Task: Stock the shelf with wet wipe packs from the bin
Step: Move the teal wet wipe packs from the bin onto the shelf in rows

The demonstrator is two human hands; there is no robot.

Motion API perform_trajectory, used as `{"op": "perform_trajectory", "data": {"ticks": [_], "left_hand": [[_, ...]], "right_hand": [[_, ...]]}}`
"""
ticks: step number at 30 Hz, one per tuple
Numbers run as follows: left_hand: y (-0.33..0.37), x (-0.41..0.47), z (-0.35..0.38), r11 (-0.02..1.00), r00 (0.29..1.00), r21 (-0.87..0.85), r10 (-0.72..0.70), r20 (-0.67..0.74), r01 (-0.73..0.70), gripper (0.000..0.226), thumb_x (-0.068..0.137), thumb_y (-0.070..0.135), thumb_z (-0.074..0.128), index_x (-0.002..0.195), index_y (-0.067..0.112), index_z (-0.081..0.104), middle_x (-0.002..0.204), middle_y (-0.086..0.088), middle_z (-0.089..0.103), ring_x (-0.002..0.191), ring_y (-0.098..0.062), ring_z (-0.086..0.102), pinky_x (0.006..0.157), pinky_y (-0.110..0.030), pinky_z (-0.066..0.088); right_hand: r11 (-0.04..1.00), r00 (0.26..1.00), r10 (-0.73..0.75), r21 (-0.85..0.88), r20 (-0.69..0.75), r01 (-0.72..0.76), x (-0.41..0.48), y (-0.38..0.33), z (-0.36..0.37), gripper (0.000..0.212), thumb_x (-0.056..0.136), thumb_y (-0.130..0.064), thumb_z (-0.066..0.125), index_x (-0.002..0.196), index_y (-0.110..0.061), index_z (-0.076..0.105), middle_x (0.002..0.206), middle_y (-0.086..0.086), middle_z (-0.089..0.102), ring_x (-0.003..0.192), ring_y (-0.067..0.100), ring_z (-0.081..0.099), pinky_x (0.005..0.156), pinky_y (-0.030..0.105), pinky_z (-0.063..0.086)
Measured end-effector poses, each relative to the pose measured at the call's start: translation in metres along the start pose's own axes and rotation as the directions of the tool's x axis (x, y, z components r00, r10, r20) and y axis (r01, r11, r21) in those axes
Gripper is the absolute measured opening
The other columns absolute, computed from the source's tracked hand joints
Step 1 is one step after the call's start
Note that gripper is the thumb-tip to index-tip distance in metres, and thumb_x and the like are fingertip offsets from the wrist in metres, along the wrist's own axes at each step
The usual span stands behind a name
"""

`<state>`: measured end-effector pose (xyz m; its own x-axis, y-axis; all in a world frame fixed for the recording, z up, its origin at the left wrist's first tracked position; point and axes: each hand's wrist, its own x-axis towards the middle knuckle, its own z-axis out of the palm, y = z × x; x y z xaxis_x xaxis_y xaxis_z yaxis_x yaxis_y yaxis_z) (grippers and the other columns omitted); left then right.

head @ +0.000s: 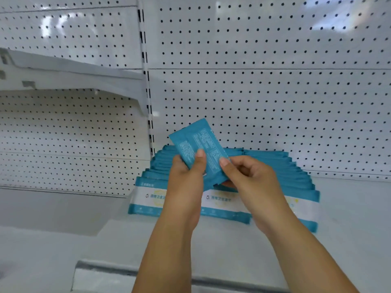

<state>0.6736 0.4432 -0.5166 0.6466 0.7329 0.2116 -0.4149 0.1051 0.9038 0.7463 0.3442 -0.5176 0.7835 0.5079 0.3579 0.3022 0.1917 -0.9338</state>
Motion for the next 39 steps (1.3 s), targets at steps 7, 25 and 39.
{"op": "perform_trajectory", "data": {"ticks": [7,25,39], "left_hand": [[-0.006,-0.009,0.033,0.995,0.991,0.095,0.0,0.137,-0.013,0.046,0.099,0.043,0.055,0.143,0.03,0.051,0.136,0.016,0.06,0.126,-0.002,0.055,0.104,-0.028,0.042],[-0.007,-0.021,0.057,0.988,0.952,0.001,-0.15,0.267,0.155,0.027,0.101,0.024,0.053,0.118,0.012,0.07,0.113,-0.006,0.075,0.107,-0.023,0.071,0.099,-0.046,0.052],[-0.016,-0.021,0.051,0.796,0.924,0.574,-0.048,0.379,-0.194,0.018,0.081,0.016,0.082,0.097,0.022,0.077,0.088,0.006,0.078,0.084,-0.011,0.074,0.081,-0.032,0.06]], "right_hand": [[0.989,0.976,-0.14,-0.062,-0.169,0.132,0.005,-0.007,-0.042,0.005,0.088,-0.025,0.076,0.084,-0.021,0.076,0.086,-0.006,0.077,0.083,0.014,0.072,0.079,0.024,0.057],[1.0,0.993,-0.008,-0.014,-0.114,0.006,-0.007,-0.015,-0.091,0.011,0.09,-0.031,0.072,0.1,-0.026,0.073,0.093,-0.008,0.077,0.088,0.006,0.073,0.072,0.017,0.057],[0.901,0.992,-0.082,-0.418,0.1,0.117,-0.01,-0.008,-0.127,0.027,0.089,-0.021,0.075,0.113,-0.035,0.073,0.101,-0.011,0.074,0.09,0.0,0.065,0.076,0.013,0.049]]}}
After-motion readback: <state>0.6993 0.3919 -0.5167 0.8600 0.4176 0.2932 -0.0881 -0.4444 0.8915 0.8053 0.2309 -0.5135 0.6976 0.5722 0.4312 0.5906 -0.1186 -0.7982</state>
